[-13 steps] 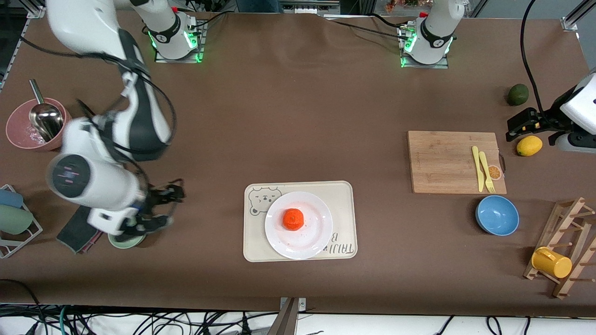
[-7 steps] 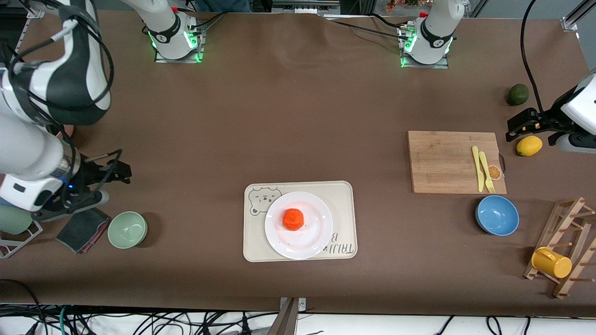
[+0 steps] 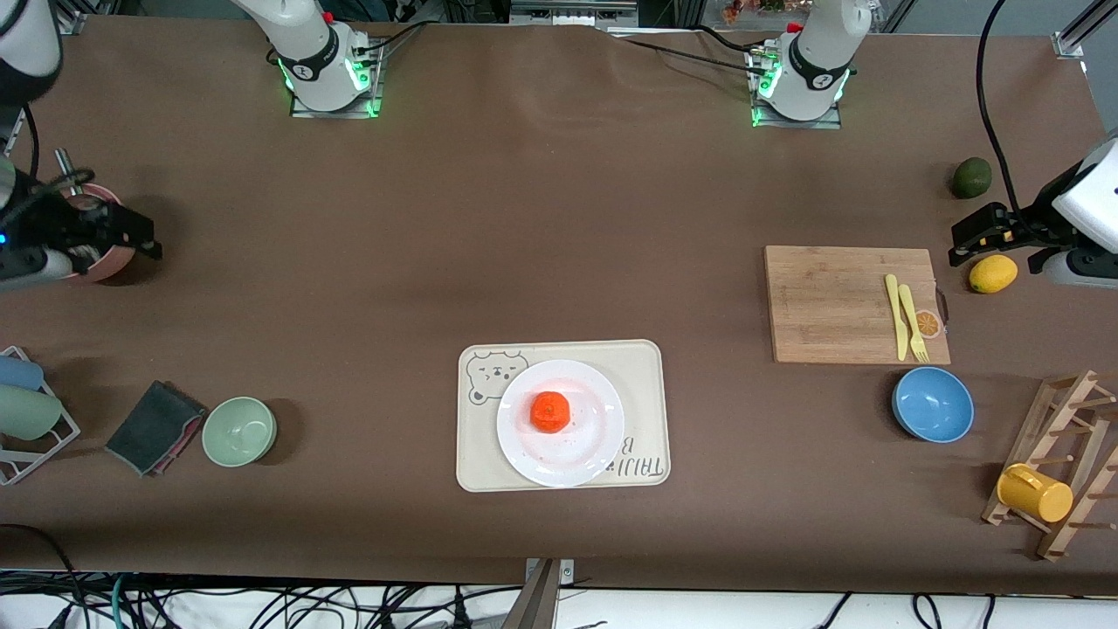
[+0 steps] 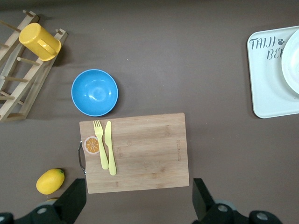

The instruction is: Place orange and plate with both arms

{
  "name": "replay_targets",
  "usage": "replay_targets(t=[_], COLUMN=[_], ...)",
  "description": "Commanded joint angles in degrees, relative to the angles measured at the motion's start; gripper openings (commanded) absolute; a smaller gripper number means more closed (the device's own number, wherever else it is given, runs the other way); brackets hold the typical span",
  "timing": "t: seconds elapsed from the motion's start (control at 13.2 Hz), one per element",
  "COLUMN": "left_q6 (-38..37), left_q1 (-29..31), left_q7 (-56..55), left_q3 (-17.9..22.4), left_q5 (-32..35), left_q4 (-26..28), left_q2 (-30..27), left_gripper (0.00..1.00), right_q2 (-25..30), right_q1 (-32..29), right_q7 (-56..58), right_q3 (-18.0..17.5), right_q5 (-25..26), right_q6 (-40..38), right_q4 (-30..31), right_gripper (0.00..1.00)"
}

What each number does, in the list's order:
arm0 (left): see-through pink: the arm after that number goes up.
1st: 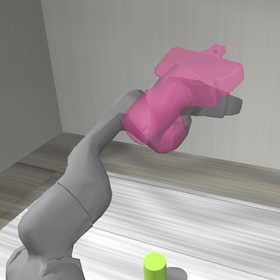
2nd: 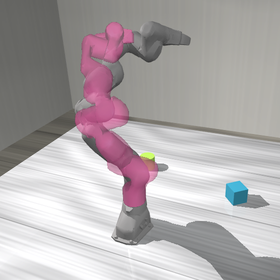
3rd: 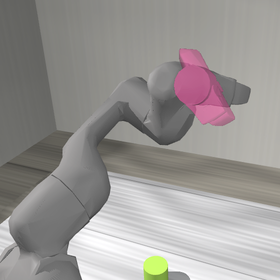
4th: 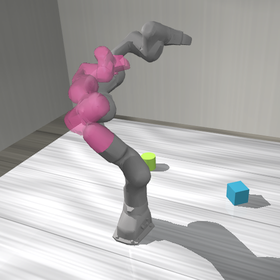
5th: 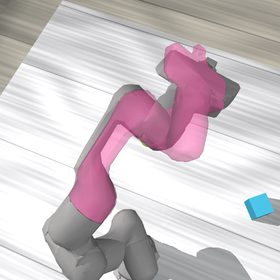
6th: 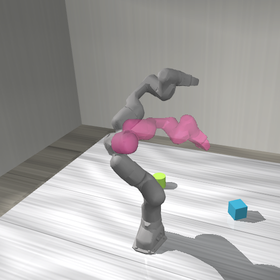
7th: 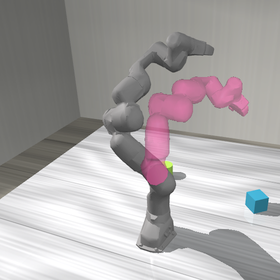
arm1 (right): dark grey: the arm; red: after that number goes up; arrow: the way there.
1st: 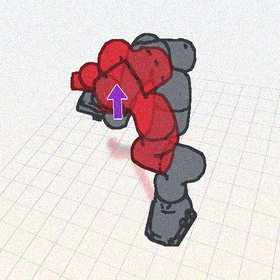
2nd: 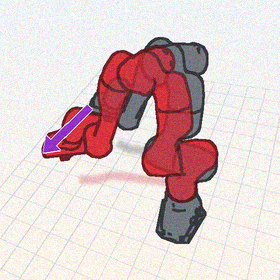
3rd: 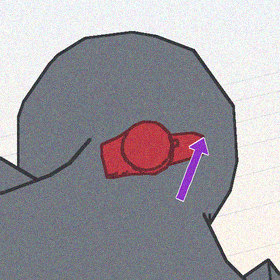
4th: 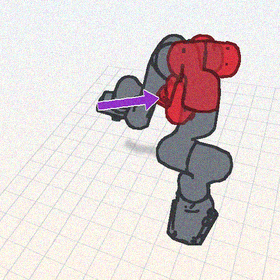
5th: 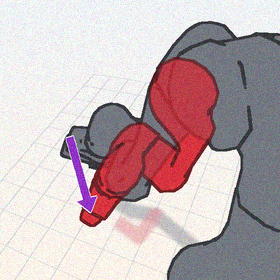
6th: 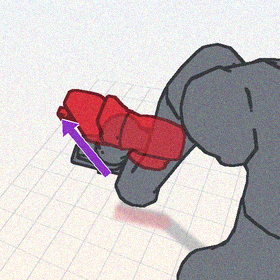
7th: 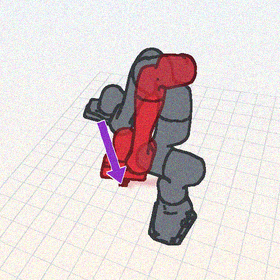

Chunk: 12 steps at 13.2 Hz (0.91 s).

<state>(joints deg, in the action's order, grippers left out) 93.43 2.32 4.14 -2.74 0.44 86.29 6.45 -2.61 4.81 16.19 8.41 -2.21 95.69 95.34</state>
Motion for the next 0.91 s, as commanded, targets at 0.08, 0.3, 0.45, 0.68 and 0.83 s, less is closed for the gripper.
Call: replay_targets(t=[0.08, 0.3, 0.45, 0.68, 0.83], left_q6=[-0.1, -0.1, -0.1, -0.1, -0.1], left_q1=[0.1, 0.1, 0.1, 0.1, 0.1], left_q7=[1.3, 1.3, 1.3, 1.3, 1.3], left_q3=[0.1, 0.1, 0.1, 0.1, 0.1], left_q5=[-1.1, -1.1, -1.1, -1.1, -1.1], left_q4=[-0.7, -0.7, -0.7, -0.7, -0.7], left_q2=[0.1, 0.1, 0.1, 0.1, 0.1], left_gripper=[1.0, 1.0, 1.0, 1.0, 1.0], right_q2=[6.4, 3.9, 3.8, 3.1, 2.4], right_q1=[-5.1, -5.1, -5.6, -5.3, -4.7], right_q7=[-1.9, -2.0, -4.6, -5.1, -4.7], right_q3=[-4.2, -4.5, -4.6, -4.9, -4.9], right_q5=[2.1, 2.8, 2.5, 2.2, 2.2], right_q6=[-2.0, -0.9, -0.9, -0.9, -1.5], right_q4=[6.8, 2.4, 2.6, 2.7, 2.0], right_gripper=[1.0, 1.0, 1.0, 1.0, 1.0])
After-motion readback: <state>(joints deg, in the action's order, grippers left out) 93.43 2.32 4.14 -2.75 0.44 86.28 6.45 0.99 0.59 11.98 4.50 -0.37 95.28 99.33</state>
